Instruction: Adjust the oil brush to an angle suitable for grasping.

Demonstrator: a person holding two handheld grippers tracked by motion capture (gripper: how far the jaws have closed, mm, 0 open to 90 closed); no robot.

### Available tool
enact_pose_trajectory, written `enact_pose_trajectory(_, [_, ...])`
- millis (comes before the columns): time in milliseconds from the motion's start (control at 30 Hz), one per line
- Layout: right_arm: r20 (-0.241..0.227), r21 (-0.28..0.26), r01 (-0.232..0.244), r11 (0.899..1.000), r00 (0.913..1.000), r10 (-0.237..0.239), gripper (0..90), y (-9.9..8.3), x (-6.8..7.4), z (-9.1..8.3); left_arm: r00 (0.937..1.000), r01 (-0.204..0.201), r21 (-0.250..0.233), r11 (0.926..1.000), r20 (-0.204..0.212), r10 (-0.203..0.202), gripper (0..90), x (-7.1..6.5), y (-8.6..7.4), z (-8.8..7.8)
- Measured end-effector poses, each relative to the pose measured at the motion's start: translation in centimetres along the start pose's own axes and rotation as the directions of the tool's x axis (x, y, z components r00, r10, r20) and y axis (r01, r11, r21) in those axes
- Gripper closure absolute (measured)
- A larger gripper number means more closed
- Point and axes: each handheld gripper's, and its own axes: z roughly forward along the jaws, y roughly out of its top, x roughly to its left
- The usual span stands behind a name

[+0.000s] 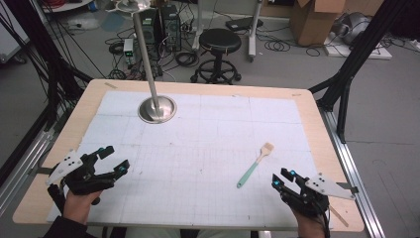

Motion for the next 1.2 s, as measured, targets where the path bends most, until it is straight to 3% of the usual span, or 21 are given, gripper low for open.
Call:
enact_pose_trajectory(33, [-0.013,0.021,0.01,1.0,0.9999,-0.009,72.6,0.1,0.1,0.3,1.0,-0.003,0.003,1.0,0.002,0.003,18.7,0.0,0.0,-0.1])
enact_pose_trajectory(67, [-0.005,0.076,0.028,0.997,0.9996,-0.028,88.8,0.2,0.4,1.1,1.0,-0.003,0.007,1.0,0.003,0.003,18.8,0.0,-0.1,-0.1])
enact_pose_trajectory(133, [-0.005,0.09,0.034,0.995,0.9994,-0.034,88.7,0.2,0.4,1.2,1.0,-0.004,0.008,1.0,0.001,0.004,18.8,0.0,-0.1,-0.2])
enact_pose_trajectory(200, [-0.017,0.151,0.048,0.987,0.9988,-0.046,89.0,0.1,0.5,2.3,1.0,0.001,0.009,1.0,-0.003,-0.001,18.8,0.0,-0.1,-0.2])
enact_pose_trajectory(300, [-0.044,0.256,0.094,0.962,0.9954,-0.086,89.2,-0.4,0.9,3.9,1.0,0.004,0.011,0.9999,-0.003,-0.004,18.9,0.1,-0.1,-0.1])
enact_pose_trajectory(400, [-0.079,0.303,0.14,0.943,0.9895,-0.122,89.2,-0.6,1.3,5.1,1.0,0.004,0.012,0.9999,-0.006,-0.004,18.9,0.2,-0.1,-0.1])
enact_pose_trajectory(433, [-0.079,0.303,0.14,0.943,0.9895,-0.122,89.2,-0.6,1.3,5.1,0.9999,0.008,0.009,0.9999,-0.007,-0.008,18.9,0.2,-0.1,-0.1])
enact_pose_trajectory(500, [-0.097,0.327,0.155,0.932,0.9868,-0.13,89.2,-0.7,1.3,5.7,0.9999,0.012,0.011,0.9999,-0.004,-0.012,19.0,0.3,-0.2,-0.1])
enact_pose_trajectory(533, [-0.113,0.363,0.174,0.915,0.9833,-0.142,89.2,-0.9,1.4,6.3,0.9999,0.012,0.012,0.9998,-0.003,-0.012,19.1,0.3,-0.1,-0.1])
enact_pose_trajectory(567, [-0.113,0.363,0.174,0.915,0.9833,-0.142,89.2,-0.9,1.4,6.3,0.9999,0.012,0.014,0.9998,-0.002,-0.012,19.1,0.3,-0.1,-0.1])
enact_pose_trajectory(600, [-0.137,0.39,0.193,0.9,0.9791,-0.15,89.2,-1.1,1.7,6.9,0.9999,0.016,0.011,0.9998,0.0,-0.016,19.3,0.3,-0.1,-0.1])
enact_pose_trajectory(633, [-0.137,0.39,0.193,0.9,0.9791,-0.15,89.2,-1.1,1.7,6.9,0.9999,0.017,0.012,0.9998,-0.001,-0.017,19.3,0.3,-0.2,-0.1])
enact_pose_trajectory(667, [-0.158,0.423,0.212,0.881,0.9745,-0.159,89.2,-1.3,1.9,7.7,0.9998,0.022,0.011,0.9997,-0.003,-0.022,19.3,0.4,-0.2,0.0])
enact_pose_trajectory(700, [-0.158,0.423,0.212,0.881,0.9745,-0.159,89.2,-1.3,1.9,7.7,0.9997,0.022,0.011,0.9997,-0.003,-0.022,19.3,0.4,-0.2,0.0])
enact_pose_trajectory(767, [-0.174,0.434,0.231,0.871,0.9699,-0.17,89.2,-1.4,2.0,8.3,0.9996,0.029,0.009,0.9995,-0.001,-0.029,19.3,0.4,-0.2,0.1])
enact_pose_trajectory(800, [-0.177,0.43,0.216,0.876,0.9722,-0.153,89.2,-1.3,2.0,8.7,0.9996,0.029,0.008,0.9996,0.0,-0.029,19.3,0.4,-0.2,0.1])
enact_pose_trajectory(933, [-0.175,0.424,0.205,0.882,0.9742,-0.142,89.2,-1.2,1.8,9.3,0.9994,0.034,0.014,0.9993,-0.005,-0.034,19.3,0.5,-0.2,0.2])
enact_pose_trajectory(1200, [-0.175,0.419,0.233,0.878,0.9692,-0.174,89.2,-0.3,2.6,12.0,0.999,0.038,0.015,0.9992,-0.025,-0.037,19.4,0.7,-0.2,0.2])
